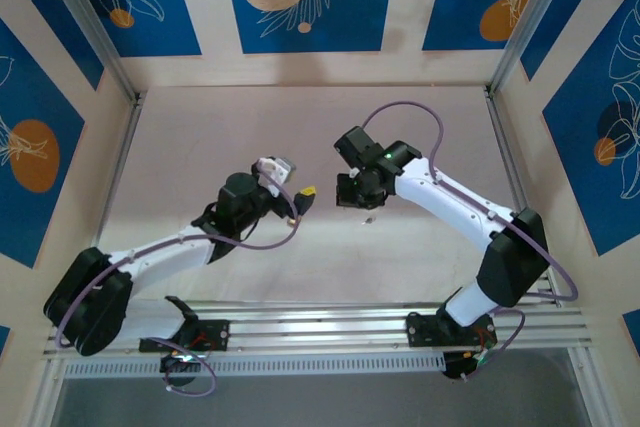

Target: Unlock with the key

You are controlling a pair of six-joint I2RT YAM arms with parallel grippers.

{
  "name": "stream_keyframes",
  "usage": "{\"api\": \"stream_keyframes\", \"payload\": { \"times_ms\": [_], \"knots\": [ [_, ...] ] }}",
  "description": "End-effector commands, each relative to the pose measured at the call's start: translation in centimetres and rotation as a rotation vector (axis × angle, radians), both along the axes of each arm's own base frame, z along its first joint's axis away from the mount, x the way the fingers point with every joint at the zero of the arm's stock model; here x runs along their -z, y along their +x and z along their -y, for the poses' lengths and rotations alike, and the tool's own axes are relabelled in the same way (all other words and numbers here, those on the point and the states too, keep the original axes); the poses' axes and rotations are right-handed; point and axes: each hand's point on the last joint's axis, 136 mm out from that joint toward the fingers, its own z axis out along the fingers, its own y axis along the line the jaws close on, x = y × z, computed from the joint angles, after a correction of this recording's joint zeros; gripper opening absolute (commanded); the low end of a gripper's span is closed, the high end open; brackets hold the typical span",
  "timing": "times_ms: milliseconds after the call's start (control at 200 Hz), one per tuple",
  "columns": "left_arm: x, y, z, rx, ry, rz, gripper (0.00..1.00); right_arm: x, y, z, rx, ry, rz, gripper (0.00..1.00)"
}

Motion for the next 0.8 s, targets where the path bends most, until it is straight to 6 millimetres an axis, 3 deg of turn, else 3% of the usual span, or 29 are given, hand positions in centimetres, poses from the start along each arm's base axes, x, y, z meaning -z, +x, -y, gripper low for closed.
{"api": "stream_keyframes", "payload": {
  "times_ms": [0,400,600,795],
  "knots": [
    [-2.1,-2.2,3.3,0.235,-0.004,0.157,0.98,-2.4,0.1,1.0,-0.001,0.015,0.038,0.02],
    [-1.3,-4.6,9.5,0.417,-0.025,0.161,0.78,-5.6,0.0,1.8,0.018,0.121,0.066,0.02],
    [-1.5,-4.9,11.4,0.46,-0.055,0.174,0.62,-6.7,-0.2,1.4,0.019,0.186,0.074,0.03],
    [-1.6,-4.1,11.8,0.427,-0.115,0.168,0.58,-7.2,-0.2,1.2,0.018,0.209,0.082,0.03]
  ]
}}
